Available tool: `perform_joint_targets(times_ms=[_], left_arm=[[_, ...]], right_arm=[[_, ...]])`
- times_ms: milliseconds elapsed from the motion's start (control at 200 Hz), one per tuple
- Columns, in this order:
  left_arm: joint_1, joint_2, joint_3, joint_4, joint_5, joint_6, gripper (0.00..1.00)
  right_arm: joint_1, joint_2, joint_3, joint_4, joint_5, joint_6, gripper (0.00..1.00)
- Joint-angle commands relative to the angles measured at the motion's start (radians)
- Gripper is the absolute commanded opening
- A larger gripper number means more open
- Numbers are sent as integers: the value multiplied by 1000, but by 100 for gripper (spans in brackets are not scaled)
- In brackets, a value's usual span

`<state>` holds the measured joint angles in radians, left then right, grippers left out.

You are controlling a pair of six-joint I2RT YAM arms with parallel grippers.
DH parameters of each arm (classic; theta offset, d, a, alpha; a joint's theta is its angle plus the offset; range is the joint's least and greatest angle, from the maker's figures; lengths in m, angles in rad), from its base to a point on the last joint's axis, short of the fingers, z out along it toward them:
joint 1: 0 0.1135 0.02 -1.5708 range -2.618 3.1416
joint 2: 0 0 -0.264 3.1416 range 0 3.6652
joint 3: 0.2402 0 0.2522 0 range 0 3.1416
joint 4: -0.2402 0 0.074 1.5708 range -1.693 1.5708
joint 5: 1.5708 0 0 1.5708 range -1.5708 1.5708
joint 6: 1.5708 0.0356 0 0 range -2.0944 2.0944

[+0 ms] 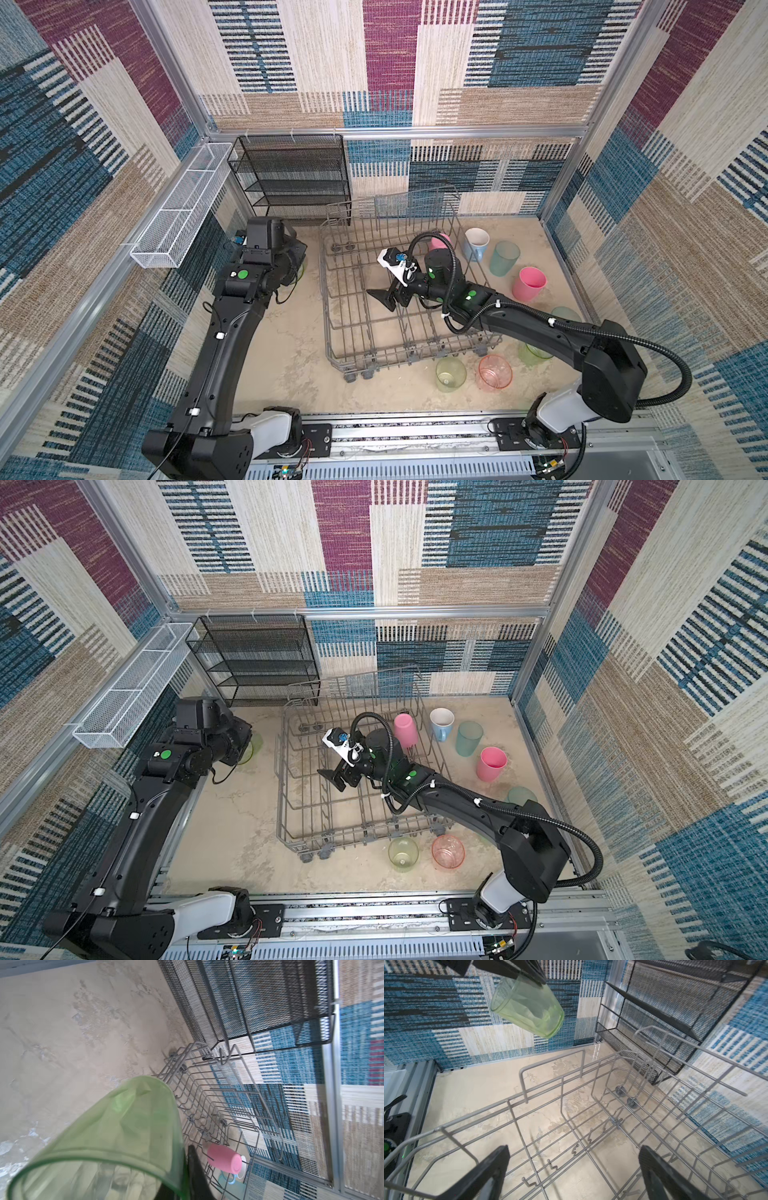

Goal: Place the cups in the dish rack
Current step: 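Carry the green cup over the rack toward the right gripper, then grasp the green cup base with the right gripper from the left gripper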

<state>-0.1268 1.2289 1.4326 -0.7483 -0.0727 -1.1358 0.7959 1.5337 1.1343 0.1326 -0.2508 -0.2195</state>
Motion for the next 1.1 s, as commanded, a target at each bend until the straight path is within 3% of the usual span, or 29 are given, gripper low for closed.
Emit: perform_joint_targets(times_ms=[0, 356, 636, 1097], left_arm=[[-2, 10, -18, 180, 113, 62, 1], [-23, 116, -24, 401, 465, 124, 0], [-71, 134, -78, 599, 555, 141, 0], [-131, 204, -174, 964, 709, 135, 0]], right_arm=[[-10, 1, 17, 73, 53, 91, 100], [-128, 31, 68, 68, 152, 377, 99], [-175, 34, 141, 1, 203, 568, 100], [-271, 106, 325, -128, 68, 922, 98]])
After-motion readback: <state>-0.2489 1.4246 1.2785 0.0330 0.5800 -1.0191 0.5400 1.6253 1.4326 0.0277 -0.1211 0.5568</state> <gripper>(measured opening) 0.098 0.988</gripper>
